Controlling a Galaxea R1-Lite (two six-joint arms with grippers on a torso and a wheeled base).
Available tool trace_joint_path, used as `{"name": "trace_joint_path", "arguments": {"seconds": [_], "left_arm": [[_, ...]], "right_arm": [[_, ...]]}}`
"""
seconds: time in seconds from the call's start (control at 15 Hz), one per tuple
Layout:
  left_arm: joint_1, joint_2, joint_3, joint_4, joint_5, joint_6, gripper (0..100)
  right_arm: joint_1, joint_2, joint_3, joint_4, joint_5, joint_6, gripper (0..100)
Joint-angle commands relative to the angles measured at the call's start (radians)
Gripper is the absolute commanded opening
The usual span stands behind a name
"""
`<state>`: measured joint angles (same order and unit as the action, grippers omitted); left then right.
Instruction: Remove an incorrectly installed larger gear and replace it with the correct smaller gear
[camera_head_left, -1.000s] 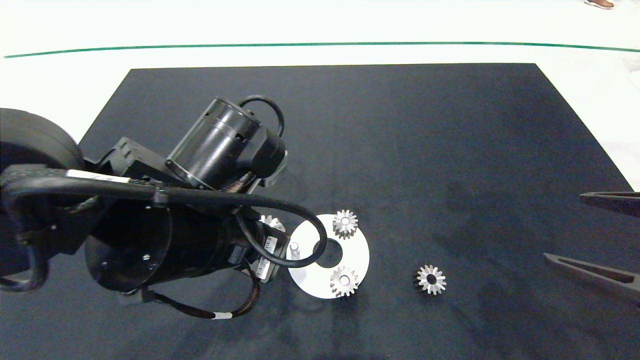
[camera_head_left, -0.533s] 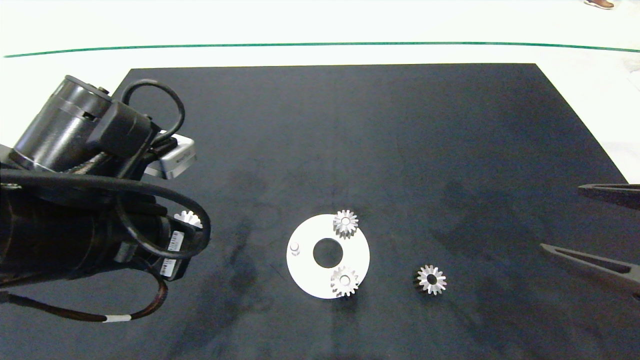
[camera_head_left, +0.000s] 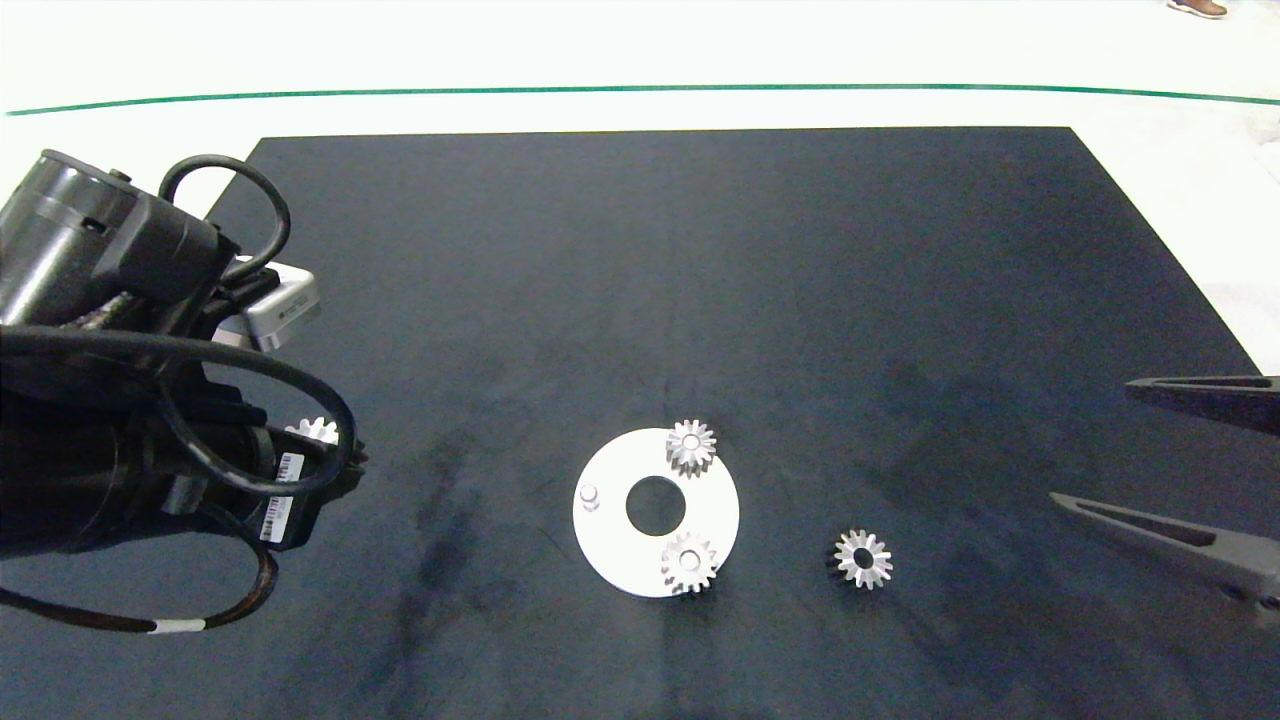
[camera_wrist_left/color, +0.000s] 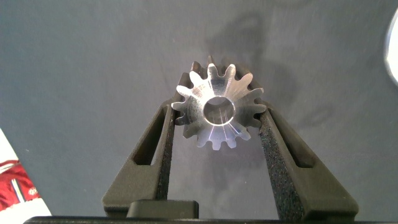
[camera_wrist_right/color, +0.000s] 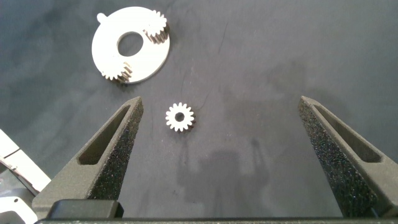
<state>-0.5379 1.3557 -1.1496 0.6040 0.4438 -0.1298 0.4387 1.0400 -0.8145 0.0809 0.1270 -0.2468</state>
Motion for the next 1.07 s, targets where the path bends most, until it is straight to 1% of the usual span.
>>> {"name": "trace_joint_path", "arguments": {"seconds": [0.07, 0.13, 0.2, 0.27, 0.33, 0.4, 0.47, 0.6, 0.67, 0.73, 0.8, 0.87, 1.07], "left_arm": [[-0.005, -0.027, 0.059, -0.007, -0.001, -0.004, 28], [-0.005, -0.029, 0.060, -0.010, -0.002, -0.004, 28], [-0.014, -0.032, 0.064, -0.013, -0.007, -0.008, 28], [-0.039, -0.027, 0.067, -0.026, -0.008, -0.021, 28], [-0.051, -0.021, 0.067, -0.043, -0.011, -0.056, 28], [-0.051, -0.009, 0.073, -0.047, -0.011, -0.067, 28], [-0.051, -0.001, 0.076, -0.049, -0.013, -0.067, 28], [-0.054, 0.037, 0.083, -0.049, -0.020, -0.074, 28], [-0.056, 0.066, 0.083, -0.053, -0.020, -0.100, 28], [-0.073, 0.102, 0.082, -0.070, -0.020, -0.136, 28], [-0.079, 0.128, 0.085, -0.087, -0.020, -0.160, 28], [-0.082, 0.144, 0.088, -0.090, -0.020, -0.165, 28], [-0.109, 0.166, 0.123, -0.142, -0.020, -0.171, 28]], "right_arm": [[0.000, 0.068, 0.021, -0.041, 0.000, -0.003, 100], [0.002, 0.071, 0.028, -0.052, 0.000, -0.003, 100], [0.003, 0.075, 0.041, -0.066, -0.007, -0.006, 100], [0.003, 0.083, 0.044, -0.067, -0.007, -0.006, 100], [0.002, 0.094, 0.044, -0.072, -0.007, -0.006, 100], [0.000, 0.103, 0.044, -0.090, -0.006, -0.005, 100], [0.000, 0.103, 0.044, -0.107, -0.007, -0.005, 100], [0.000, 0.097, 0.044, -0.112, -0.007, -0.003, 100], [0.000, 0.094, 0.044, -0.112, -0.007, -0.002, 100], [0.000, 0.092, 0.044, -0.112, -0.007, -0.002, 100], [0.000, 0.092, 0.044, -0.113, -0.009, -0.002, 100], [0.002, 0.087, 0.044, -0.113, -0.009, -0.002, 100], [0.002, 0.048, 0.044, -0.113, -0.007, -0.002, 100]]}}
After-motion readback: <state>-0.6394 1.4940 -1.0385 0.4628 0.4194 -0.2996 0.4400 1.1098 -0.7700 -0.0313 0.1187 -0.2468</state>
